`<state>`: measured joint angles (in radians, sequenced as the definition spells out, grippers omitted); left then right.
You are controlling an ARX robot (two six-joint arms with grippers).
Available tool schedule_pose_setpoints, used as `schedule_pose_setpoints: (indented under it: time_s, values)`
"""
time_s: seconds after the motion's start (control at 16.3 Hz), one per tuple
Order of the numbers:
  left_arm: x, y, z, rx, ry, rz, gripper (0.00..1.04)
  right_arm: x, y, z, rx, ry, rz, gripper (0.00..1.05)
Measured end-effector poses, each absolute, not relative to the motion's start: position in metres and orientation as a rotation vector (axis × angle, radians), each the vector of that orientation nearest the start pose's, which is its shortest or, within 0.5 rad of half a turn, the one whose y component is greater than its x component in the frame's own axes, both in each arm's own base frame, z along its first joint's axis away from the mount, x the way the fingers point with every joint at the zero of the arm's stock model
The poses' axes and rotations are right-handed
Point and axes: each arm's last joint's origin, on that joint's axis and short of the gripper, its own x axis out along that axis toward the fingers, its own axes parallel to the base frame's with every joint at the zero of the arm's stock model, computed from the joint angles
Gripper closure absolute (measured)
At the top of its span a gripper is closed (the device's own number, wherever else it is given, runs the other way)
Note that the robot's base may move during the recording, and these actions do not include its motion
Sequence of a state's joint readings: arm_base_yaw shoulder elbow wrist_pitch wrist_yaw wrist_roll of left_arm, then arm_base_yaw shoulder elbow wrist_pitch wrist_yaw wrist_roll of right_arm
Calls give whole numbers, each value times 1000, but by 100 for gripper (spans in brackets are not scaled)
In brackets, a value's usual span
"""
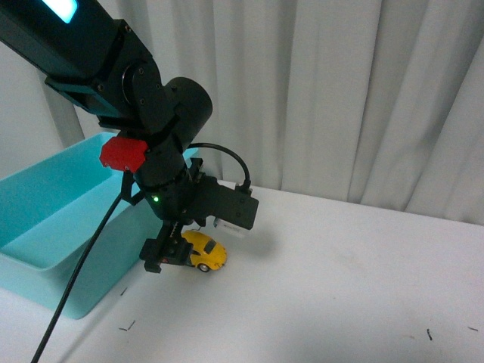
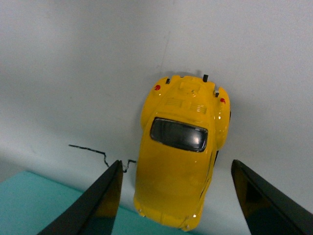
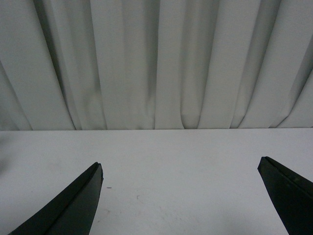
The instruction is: Wind up and store yellow beetle toy
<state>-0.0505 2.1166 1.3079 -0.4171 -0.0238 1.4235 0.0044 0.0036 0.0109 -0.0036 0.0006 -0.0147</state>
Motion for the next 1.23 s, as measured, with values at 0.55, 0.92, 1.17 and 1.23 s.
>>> schedule_pose_setpoints:
  time_s: [0.55, 0.92, 1.17, 1.23]
  values:
    - [403, -17, 98, 1241, 986, -926, 66, 97, 0, 167, -15, -4, 4, 7]
    - [411, -25, 169, 889, 737, -923, 67, 97, 0, 167, -14, -3, 4, 7]
    - [400, 35, 272, 637, 417, -726, 67, 97, 0, 167, -15, -4, 4, 7]
    - [398, 56, 285, 590, 388, -634, 67, 97, 0, 167, -15, -4, 4, 7]
